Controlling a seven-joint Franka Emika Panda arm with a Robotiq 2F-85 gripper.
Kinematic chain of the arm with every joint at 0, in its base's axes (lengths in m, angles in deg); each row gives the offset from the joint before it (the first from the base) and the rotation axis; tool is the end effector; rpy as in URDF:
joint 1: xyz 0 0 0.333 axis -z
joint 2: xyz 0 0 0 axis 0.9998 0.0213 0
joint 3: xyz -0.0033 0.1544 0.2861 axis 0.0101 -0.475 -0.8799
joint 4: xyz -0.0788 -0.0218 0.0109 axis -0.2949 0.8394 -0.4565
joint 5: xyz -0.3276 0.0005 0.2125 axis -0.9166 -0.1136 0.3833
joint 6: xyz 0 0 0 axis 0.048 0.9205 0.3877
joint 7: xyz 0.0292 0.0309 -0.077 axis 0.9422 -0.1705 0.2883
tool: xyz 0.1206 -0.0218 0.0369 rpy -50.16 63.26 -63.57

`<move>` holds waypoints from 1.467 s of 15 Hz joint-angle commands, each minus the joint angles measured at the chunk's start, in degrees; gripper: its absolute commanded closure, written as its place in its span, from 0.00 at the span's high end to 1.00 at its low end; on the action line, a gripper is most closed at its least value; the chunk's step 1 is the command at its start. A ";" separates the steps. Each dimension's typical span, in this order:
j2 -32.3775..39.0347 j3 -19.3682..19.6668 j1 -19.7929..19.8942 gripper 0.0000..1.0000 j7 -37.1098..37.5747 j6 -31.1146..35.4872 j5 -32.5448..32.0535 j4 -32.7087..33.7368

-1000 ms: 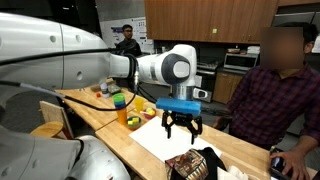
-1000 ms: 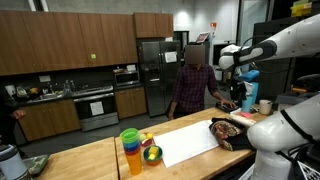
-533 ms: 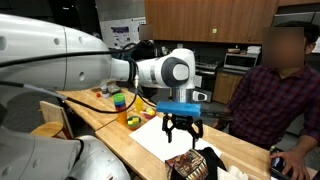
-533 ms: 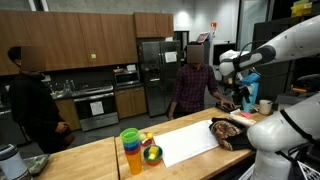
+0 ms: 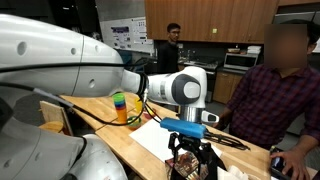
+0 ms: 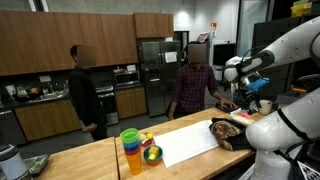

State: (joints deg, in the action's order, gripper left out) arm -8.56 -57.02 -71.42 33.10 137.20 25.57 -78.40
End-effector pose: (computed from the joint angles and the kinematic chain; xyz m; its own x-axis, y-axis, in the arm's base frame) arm 0.2191 -0.2158 0.4050 0.8920 -0.1941 -0.4082 -0.1223 -0.9731 0.1953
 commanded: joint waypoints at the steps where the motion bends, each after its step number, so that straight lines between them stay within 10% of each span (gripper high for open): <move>1: -0.06 0.14 -0.36 1.00 0.31 -0.21 -0.08 0.09; 8: -0.06 0.05 -0.38 1.00 0.41 -0.21 -0.09 0.09; 16: 2.42 -8.02 2.69 1.00 32.20 8.73 -2.39 -4.41; 22: 9.16 -6.59 7.23 1.00 43.28 11.36 -5.11 -0.37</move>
State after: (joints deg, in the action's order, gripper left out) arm -3.88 -64.92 -66.25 74.19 146.82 21.43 -82.34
